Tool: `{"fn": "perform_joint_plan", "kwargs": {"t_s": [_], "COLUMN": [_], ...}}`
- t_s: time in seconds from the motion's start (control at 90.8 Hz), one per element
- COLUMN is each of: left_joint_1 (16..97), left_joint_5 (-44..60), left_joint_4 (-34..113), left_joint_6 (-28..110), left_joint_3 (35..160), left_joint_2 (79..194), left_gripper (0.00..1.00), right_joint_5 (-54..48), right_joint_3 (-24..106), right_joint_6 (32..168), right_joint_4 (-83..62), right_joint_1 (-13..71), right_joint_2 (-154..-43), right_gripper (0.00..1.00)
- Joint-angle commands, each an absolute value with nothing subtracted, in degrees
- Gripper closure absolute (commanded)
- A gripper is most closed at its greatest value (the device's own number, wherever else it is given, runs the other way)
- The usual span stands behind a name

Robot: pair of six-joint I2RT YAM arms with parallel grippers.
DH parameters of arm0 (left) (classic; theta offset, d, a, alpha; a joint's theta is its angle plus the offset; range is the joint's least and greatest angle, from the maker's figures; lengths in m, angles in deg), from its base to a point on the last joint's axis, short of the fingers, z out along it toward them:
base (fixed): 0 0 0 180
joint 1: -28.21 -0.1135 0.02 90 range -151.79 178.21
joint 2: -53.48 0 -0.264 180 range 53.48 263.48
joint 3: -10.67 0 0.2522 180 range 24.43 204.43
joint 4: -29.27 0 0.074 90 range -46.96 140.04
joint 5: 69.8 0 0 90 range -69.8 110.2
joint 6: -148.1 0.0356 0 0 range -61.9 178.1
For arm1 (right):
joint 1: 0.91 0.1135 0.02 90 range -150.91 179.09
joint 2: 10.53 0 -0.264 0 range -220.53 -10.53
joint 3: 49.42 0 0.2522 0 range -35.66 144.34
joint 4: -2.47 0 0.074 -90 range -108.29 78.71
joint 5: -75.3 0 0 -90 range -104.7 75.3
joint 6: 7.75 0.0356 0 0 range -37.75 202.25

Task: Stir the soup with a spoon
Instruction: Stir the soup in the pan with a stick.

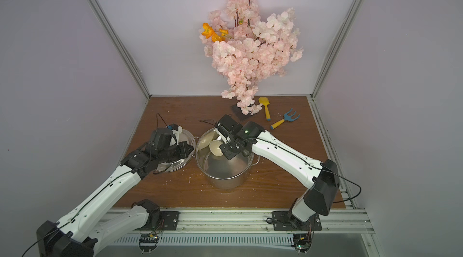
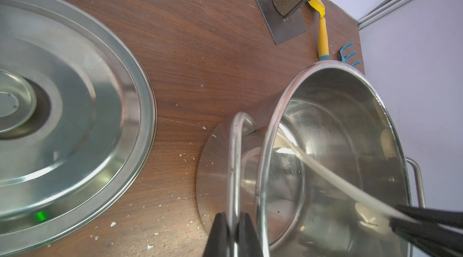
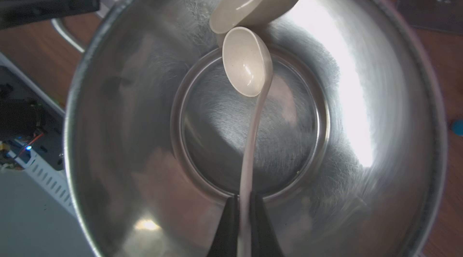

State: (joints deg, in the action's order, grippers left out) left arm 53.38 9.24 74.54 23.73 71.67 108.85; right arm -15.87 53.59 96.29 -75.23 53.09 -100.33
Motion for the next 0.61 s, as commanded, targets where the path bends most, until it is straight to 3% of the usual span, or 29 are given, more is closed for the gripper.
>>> {"fn": "perform_joint_plan", "kwargs": {"t_s": [0.0,0.308,0.594], "left_joint_1": [53.34,53.30,53.34], "left_joint_5": [8.94,8.45,8.46], "left_joint_4": [78.24,78.28,78.20], "left_joint_6": [25.76,25.90,25.97], "left_joint_3": [71.85,72.67,71.92], "left_joint_2": [110.21,110.47,109.99], "left_gripper": [1.00,1.00,1.00], "right_joint_5": [-13.25,-21.88,-20.07], "right_joint_3": [51.76,40.99,46.84], "right_joint_6": [95.80,98.14,96.26], "right_joint_4": [-73.50,-76.33,-74.45], "right_joint_1": [55.15,51.47,45.85], "right_joint_2": [-98.40,-89.34,-92.85], "right_gripper": [1.00,1.00,1.00]}}
